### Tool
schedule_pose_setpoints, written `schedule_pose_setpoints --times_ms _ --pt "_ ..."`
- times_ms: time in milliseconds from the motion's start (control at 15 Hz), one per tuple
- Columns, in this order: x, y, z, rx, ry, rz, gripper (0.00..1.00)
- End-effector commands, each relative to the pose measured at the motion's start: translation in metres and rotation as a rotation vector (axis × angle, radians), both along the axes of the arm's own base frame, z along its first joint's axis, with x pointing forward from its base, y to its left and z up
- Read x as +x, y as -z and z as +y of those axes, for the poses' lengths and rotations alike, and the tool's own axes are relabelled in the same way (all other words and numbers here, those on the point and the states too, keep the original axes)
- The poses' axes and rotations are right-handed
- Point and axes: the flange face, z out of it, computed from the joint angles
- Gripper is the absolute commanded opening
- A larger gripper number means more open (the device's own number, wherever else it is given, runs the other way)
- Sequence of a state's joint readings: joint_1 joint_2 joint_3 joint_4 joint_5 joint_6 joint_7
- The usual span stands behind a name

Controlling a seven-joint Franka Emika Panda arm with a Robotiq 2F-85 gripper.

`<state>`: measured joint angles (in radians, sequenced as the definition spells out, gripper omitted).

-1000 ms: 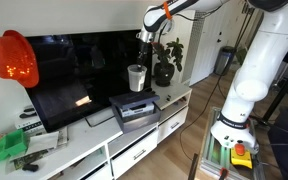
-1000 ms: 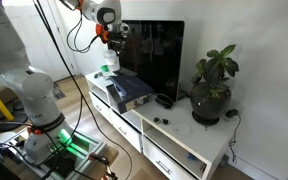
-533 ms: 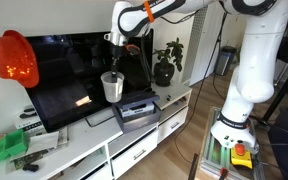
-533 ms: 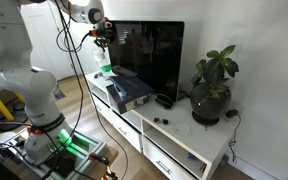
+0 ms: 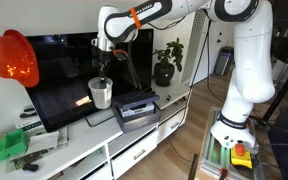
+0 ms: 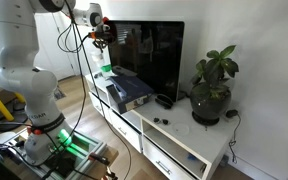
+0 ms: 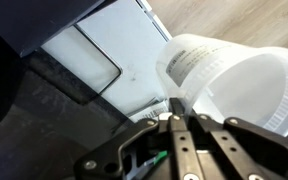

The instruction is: Pick up the clear cup and move it to the front left side of the tv stand

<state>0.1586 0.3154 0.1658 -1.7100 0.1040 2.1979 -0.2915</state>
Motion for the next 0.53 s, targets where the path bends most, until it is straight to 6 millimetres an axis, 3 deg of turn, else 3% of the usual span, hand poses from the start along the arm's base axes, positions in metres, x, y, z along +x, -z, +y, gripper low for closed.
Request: schedule_pose_setpoints --times_ms 0,133,467 --pt "0.000 -0.002 0.000 0.000 0.001 -0.002 0.04" --pt "-0.001 -0.004 0.000 0.000 0.000 -0.003 0.01" --pt "0.040 0.030 0.069 0.068 -0.132 -0.042 0.01"
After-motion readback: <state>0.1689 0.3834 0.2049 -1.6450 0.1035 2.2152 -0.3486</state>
